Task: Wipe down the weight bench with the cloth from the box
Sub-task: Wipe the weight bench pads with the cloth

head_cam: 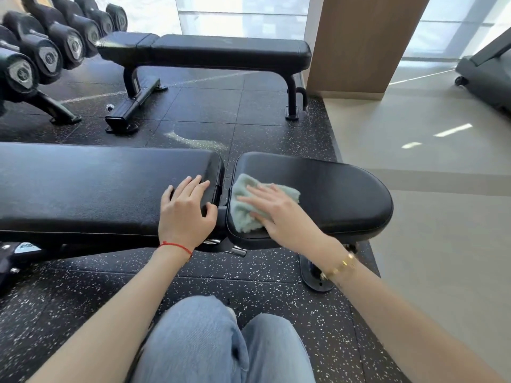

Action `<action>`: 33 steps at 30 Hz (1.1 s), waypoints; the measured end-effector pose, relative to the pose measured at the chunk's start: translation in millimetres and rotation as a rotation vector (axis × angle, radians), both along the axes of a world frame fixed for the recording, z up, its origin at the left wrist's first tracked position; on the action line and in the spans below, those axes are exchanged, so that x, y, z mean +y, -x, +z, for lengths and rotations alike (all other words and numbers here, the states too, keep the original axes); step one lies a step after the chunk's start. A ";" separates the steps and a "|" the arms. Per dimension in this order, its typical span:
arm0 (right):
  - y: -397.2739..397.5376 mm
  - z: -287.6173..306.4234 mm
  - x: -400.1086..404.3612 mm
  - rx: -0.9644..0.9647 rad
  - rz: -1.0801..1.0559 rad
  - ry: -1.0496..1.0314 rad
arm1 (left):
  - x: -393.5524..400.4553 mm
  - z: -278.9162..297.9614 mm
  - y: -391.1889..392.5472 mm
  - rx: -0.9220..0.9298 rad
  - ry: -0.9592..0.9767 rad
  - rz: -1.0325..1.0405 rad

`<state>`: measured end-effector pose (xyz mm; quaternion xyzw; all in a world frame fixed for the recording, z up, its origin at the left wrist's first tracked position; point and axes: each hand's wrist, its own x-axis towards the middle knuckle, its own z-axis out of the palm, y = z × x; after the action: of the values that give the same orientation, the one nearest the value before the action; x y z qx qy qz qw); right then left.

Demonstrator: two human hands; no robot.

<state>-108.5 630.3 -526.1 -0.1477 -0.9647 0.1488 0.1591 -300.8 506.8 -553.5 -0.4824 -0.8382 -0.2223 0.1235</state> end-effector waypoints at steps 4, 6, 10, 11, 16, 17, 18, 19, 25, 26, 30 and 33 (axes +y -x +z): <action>-46.9 3.0 9.2 0.015 -0.039 0.036 | -0.6 0.2 0.5 -0.003 -0.001 -0.009; -51.8 7.7 36.0 0.028 -0.190 0.049 | -0.6 0.3 -0.3 -0.005 -0.005 -0.003; -2.1 9.9 89.2 -0.026 -0.433 0.013 | 0.8 1.0 -2.0 -0.011 -0.008 0.006; 16.8 9.0 91.1 -0.037 -0.433 -0.001 | 1.2 0.9 -2.4 -0.015 -0.008 0.008; 62.5 4.0 32.0 0.003 -0.185 -0.010 | -0.1 0.4 -0.3 -0.021 -0.014 0.007; 53.7 2.7 15.9 0.014 -0.133 -0.012 | -0.4 0.1 0.2 -0.020 -0.014 0.005; 40.7 1.4 3.0 0.025 -0.094 -0.009 | -0.3 -0.3 0.5 -0.019 -0.016 0.003; 25.3 1.3 -7.0 0.035 -0.066 0.001 | -0.3 -0.5 0.6 -0.018 -0.020 0.002; -40.6 7.6 25.8 0.049 -0.206 0.098 | 0.2 -1.1 -0.8 -0.016 -0.025 0.009; -37.1 10.5 45.0 0.026 -0.275 0.085 | 0.0 -1.2 -1.3 -0.014 -0.022 0.012; 9.4 18.5 84.8 -0.061 -0.428 0.006 | 0.4 -1.4 -3.0 -0.005 -0.014 0.025; 33.4 13.2 54.2 -0.026 -0.316 -0.022 | -0.1 -0.7 -4.3 -0.001 -0.001 0.031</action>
<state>-141.9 684.5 -512.9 -0.2976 -0.9331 0.1097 0.1697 -296.5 506.6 -554.2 -0.4692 -0.8455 -0.2212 0.1268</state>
